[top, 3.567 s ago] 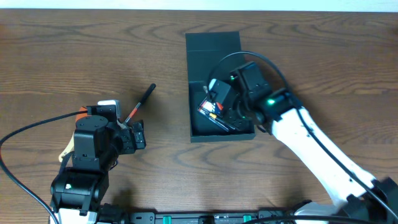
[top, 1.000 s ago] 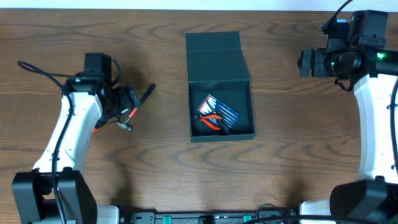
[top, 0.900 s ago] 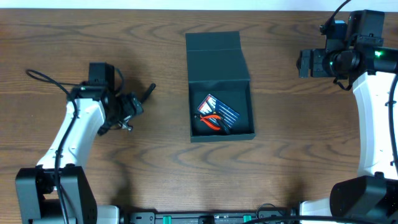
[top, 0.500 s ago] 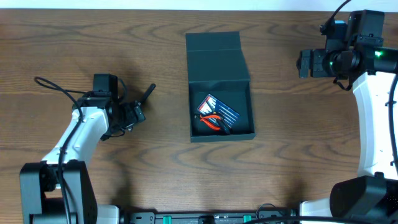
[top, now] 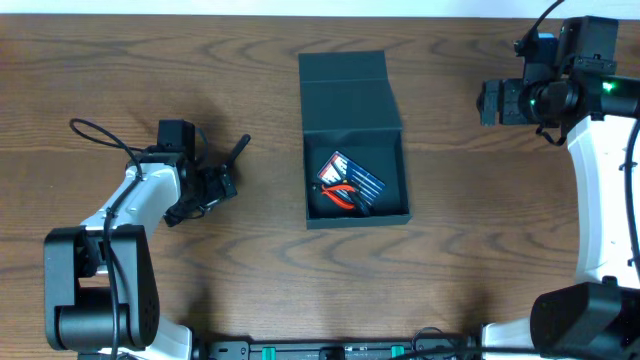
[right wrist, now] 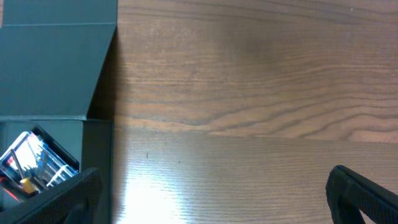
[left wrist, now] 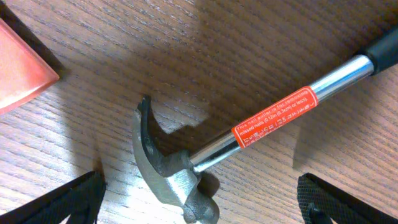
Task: Pack container
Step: 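Lower left gripper and grasp the red claw hammer handle near head, then lift the hammer with left gripper and carry it over the box, then lower the hammer into the box and open left gripper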
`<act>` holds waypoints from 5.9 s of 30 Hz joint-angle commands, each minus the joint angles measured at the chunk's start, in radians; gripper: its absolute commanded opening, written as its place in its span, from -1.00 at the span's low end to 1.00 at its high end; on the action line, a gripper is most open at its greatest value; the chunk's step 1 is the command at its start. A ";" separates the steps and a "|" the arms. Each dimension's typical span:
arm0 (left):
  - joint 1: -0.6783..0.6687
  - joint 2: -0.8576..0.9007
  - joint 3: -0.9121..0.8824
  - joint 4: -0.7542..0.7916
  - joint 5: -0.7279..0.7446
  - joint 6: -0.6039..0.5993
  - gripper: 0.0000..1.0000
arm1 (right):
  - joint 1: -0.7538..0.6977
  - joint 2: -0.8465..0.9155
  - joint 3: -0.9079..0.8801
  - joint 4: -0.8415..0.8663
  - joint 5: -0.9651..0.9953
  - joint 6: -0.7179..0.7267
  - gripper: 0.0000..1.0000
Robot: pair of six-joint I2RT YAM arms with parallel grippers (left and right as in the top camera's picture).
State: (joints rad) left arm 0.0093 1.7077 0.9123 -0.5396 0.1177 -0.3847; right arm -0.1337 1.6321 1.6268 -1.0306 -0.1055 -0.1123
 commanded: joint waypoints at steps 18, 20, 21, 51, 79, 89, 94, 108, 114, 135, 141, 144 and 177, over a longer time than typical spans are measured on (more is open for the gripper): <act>0.026 0.037 -0.011 -0.027 -0.068 -0.013 0.73 | -0.004 0.005 0.000 -0.006 -0.003 0.006 0.98; 0.026 0.037 -0.011 -0.028 -0.073 -0.013 0.74 | -0.004 0.005 0.000 -0.006 -0.003 0.006 0.99; 0.026 0.037 -0.011 -0.029 -0.079 -0.014 0.73 | -0.004 0.005 0.000 -0.006 -0.003 0.006 0.99; 0.026 0.037 -0.011 -0.013 -0.105 -0.007 -0.27 | -0.004 0.004 0.000 -0.010 -0.003 0.006 0.98; 0.026 0.023 -0.011 -0.010 -0.105 0.037 -0.89 | -0.004 0.004 0.000 -0.018 -0.003 0.006 0.99; 0.026 -0.120 0.010 -0.088 -0.105 0.037 -0.89 | -0.004 0.004 0.000 -0.018 -0.003 0.006 0.99; 0.026 -0.220 0.010 -0.128 -0.103 0.042 -0.88 | -0.004 0.004 0.000 -0.018 -0.003 0.006 0.98; -0.109 -0.439 0.238 -0.286 0.020 0.143 -0.89 | -0.003 0.004 0.000 -0.025 -0.003 0.006 0.99; -0.251 -0.400 0.422 -0.371 0.020 0.235 -0.89 | -0.003 0.004 0.000 -0.025 -0.002 -0.001 0.98; -0.611 -0.077 0.483 -0.273 0.021 0.427 -0.89 | -0.103 0.004 0.000 -0.014 0.003 0.074 0.99; -0.608 0.023 0.483 -0.215 0.021 0.438 -0.89 | -0.102 0.004 0.000 -0.017 0.003 0.074 0.98; -0.608 0.072 0.483 -0.190 0.020 0.442 -0.89 | -0.102 0.004 0.000 -0.022 0.003 0.074 0.98; -0.516 0.168 0.483 -0.158 0.021 0.436 0.30 | -0.102 0.004 0.000 -0.047 0.004 0.051 0.99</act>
State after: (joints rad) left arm -0.5179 1.8740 1.3811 -0.6933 0.1661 0.0517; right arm -0.2276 1.6321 1.6268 -1.0771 -0.1009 -0.0551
